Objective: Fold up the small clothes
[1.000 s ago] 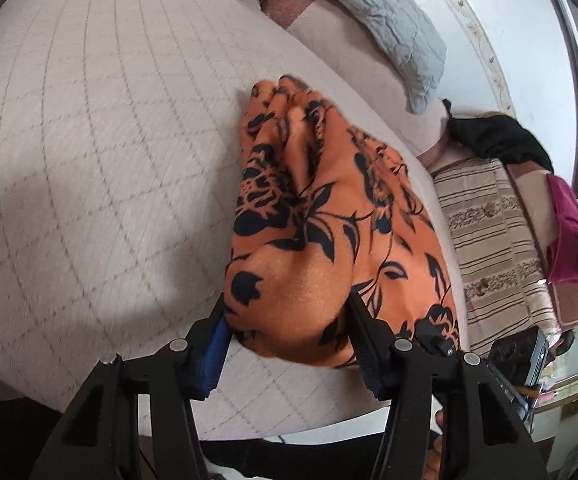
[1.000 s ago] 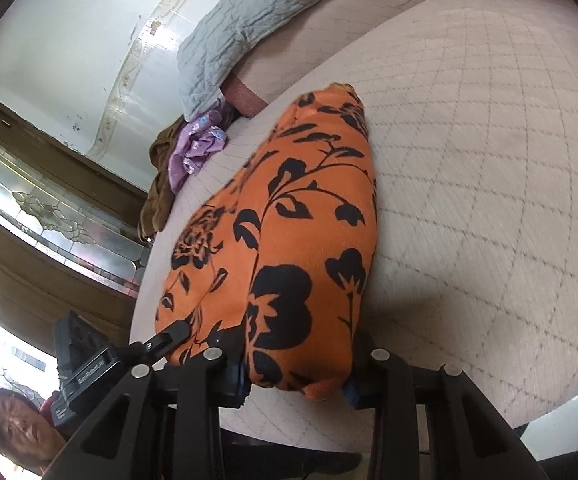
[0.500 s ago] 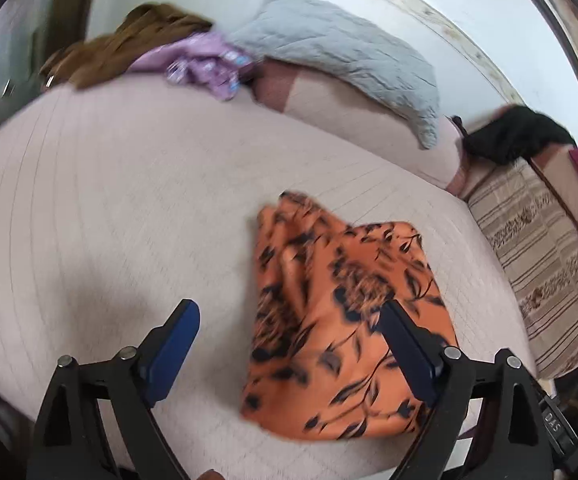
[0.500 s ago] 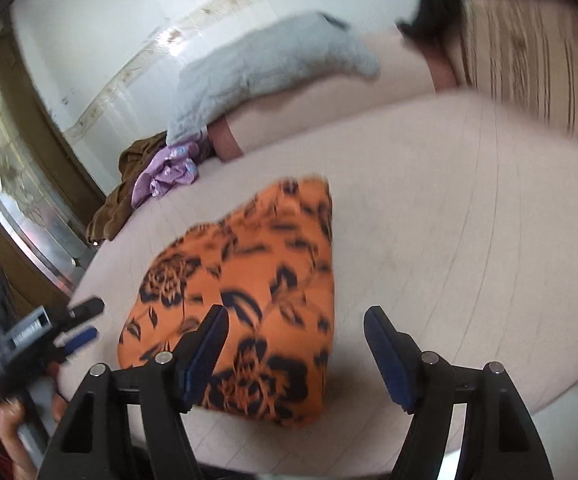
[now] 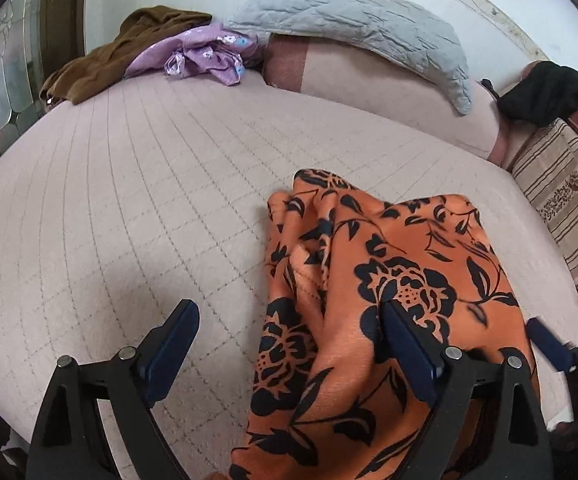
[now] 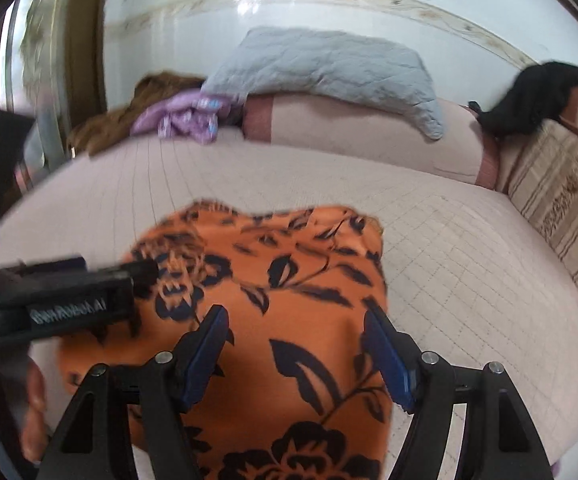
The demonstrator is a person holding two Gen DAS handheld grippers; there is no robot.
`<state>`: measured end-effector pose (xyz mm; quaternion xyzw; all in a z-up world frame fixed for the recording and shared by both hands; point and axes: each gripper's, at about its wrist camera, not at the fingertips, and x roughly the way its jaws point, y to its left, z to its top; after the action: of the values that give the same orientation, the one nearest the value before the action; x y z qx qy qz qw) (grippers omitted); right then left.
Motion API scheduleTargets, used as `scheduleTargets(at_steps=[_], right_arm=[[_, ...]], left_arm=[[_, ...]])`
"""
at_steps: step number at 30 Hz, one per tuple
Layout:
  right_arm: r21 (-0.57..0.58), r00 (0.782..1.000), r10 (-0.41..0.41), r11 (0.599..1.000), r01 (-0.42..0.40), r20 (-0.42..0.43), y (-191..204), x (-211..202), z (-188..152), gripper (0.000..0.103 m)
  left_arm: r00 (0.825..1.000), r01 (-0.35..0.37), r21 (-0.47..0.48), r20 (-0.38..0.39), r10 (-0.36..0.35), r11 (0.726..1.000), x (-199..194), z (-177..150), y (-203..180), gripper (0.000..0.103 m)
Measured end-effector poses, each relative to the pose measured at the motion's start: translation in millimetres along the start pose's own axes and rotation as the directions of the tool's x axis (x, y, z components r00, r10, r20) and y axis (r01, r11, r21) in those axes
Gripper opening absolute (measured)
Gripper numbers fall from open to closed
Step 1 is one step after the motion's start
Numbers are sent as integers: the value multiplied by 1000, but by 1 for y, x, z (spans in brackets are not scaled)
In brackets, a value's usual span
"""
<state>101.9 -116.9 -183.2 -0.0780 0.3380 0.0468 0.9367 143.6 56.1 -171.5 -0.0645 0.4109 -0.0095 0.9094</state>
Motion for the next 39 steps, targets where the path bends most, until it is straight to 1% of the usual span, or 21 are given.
scheduleTargets(at_steps=[2, 4, 7, 9, 11, 14, 17, 19, 22, 24, 26, 30, 33, 35, 37, 39], right_arm=[[-7, 1000, -18, 1000, 18, -5, 3, 6, -7, 74], [-4, 1000, -23, 1000, 23, 14, 4, 5, -10, 75], [18, 1000, -6, 1000, 6, 14, -1, 1, -8, 76], [52, 999, 11, 999, -13, 46, -8, -12, -6, 76], [75, 996, 4, 997, -11, 86, -14, -27, -5, 76], [98, 995, -7, 995, -3, 98, -18, -40, -6, 77], [83, 996, -26, 996, 20, 80, -13, -38, -12, 78], [61, 998, -42, 997, 39, 47, -8, -30, -19, 78], [41, 999, -45, 998, 44, 15, -1, -18, -30, 79], [24, 998, -64, 998, 64, 24, 2, -17, -33, 79], [23, 998, -60, 998, 60, 21, 1, -21, -31, 80], [42, 996, -47, 998, 44, 78, -4, -38, -20, 80], [22, 993, -60, 998, 58, 98, -2, -41, -11, 80], [10, 994, -66, 998, 65, 86, -1, -35, -11, 80], [0, 996, -61, 998, 61, 58, 2, -25, -13, 80], [-17, 998, -56, 998, 56, 22, 5, -13, -19, 80]], left_arm=[[1000, -19, 9, 13, 19, 1000, 1, -3, -3, 97], [999, -33, 8, 28, 33, 999, 0, -5, -5, 97], [998, -44, 12, 40, 44, 999, -5, -3, -7, 97], [997, -51, 14, 62, 50, 999, -13, -2, -7, 97], [994, -64, 18, 89, 62, 998, -20, -2, -8, 97], [990, -83, 34, 122, 78, 996, -30, -2, -10, 97], [987, -92, 49, 140, 84, 995, -34, -3, -12, 97], [987, -91, 50, 138, 83, 995, -34, -4, -12, 97], [990, -77, 42, 124, 71, 996, -32, -3, -10, 97], [990, -79, 41, 123, 73, 996, -31, -4, -10, 97], [989, -83, 42, 128, 77, 996, -32, -4, -10, 97], [987, -85, 52, 142, 77, 995, -37, -4, -12, 97], [984, -85, 73, 165, 72, 994, -46, -8, -16, 97], [984, -101, 91, 156, 86, 991, -43, -12, -19, 98], [986, -137, 110, 109, 125, 984, -30, -16, -20, 98], [989, -145, 116, 57, 139, 983, -17, -20, -18, 98]])
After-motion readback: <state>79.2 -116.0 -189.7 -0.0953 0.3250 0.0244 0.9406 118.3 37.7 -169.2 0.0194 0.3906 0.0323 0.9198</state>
